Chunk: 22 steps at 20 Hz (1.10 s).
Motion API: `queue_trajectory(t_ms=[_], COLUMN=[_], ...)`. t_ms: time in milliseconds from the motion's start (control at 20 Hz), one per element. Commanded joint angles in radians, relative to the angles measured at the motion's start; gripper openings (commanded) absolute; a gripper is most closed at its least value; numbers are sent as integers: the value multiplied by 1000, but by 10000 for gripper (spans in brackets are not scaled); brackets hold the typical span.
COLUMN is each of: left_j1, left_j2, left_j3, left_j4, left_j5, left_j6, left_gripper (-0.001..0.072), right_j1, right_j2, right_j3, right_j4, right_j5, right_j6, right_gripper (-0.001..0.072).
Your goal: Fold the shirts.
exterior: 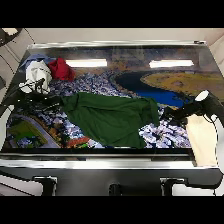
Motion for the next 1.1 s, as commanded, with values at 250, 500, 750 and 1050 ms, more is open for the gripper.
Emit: queue_trajectory(t_ms=[250,500,750,1050], left_j1=[-29,-27,-25,-25], left_j2=[-56,-49,-10,58], left_j3=[4,6,6,6], left_j4=[24,24,19,19], left_j5=[-41,-19,-31,-37], left_j6=[64,77,93,93], left_gripper=[529,36,36,36], right_j1=[1,1,93,183], right_j2=[0,0,-9,-53], right_j3=[0,-7,-42,-37], right_j4=[0,5,17,-2], right_j5=[34,54,-57,-247], right_j6=[0,-1,-74,-18], right_gripper=[564,571,703,98])
